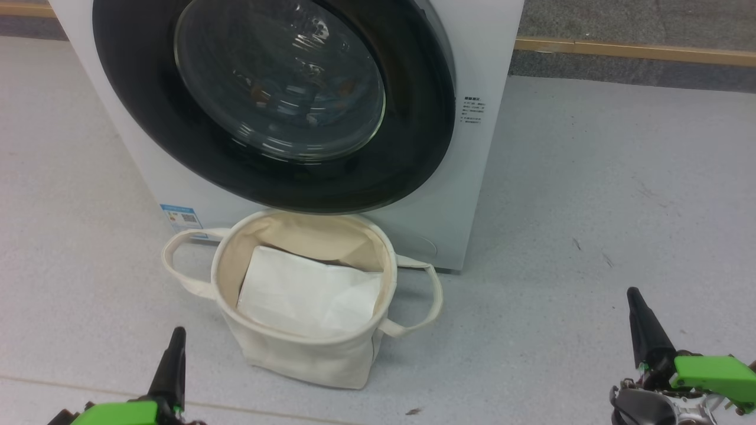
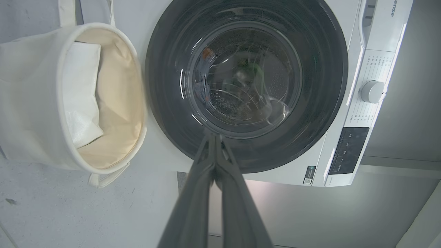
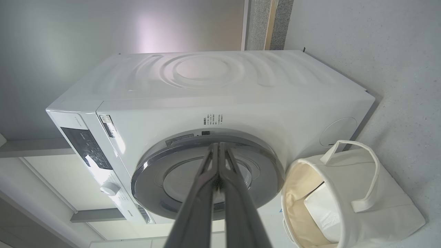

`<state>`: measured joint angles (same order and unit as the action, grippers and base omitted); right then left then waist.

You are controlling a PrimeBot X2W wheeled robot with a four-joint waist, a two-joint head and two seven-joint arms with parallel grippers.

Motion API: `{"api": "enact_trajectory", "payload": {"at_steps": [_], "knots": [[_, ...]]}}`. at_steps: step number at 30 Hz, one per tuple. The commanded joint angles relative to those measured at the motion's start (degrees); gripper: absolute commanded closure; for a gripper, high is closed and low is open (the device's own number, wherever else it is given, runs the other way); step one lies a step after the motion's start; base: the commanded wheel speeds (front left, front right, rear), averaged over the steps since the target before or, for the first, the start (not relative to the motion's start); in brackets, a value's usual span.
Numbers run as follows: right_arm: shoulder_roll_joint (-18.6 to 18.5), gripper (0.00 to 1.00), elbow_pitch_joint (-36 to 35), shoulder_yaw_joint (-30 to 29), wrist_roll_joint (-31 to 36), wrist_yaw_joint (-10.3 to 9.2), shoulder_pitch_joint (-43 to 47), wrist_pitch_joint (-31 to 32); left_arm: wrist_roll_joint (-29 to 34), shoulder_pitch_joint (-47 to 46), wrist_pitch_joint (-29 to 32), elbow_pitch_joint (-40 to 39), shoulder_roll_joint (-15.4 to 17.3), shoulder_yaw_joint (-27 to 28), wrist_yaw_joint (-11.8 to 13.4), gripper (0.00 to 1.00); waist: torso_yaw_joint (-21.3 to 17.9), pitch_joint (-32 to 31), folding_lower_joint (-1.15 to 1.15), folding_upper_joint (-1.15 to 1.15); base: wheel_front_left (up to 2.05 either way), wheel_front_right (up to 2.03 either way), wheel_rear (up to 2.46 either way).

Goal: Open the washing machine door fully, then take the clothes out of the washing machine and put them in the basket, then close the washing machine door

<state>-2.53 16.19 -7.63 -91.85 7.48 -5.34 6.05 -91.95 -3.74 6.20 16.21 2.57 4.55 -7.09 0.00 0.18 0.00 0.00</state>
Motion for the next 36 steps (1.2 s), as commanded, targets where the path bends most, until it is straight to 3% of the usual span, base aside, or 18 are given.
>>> {"api": "enact_trajectory", "payload": {"at_steps": [1, 36], "knots": [[-0.3, 1.0, -2.2, 1.1, -0.3, 0.01, -0.8, 0.4, -0.2, -2.4, 0.3, -2.2, 0.3, 1.9, -0.4, 1.0, 0.0, 0.0, 0.0, 0.0, 0.0, 0.0, 0.0], [-0.3, 1.0, -2.2, 1.1, -0.3, 0.01, -0.8, 0.4, -0.2, -2.4, 0.3, -2.2, 0.3, 1.9, -0.4, 1.0, 0.0, 0.0, 0.0, 0.0, 0.0, 0.0, 0.0]]}}
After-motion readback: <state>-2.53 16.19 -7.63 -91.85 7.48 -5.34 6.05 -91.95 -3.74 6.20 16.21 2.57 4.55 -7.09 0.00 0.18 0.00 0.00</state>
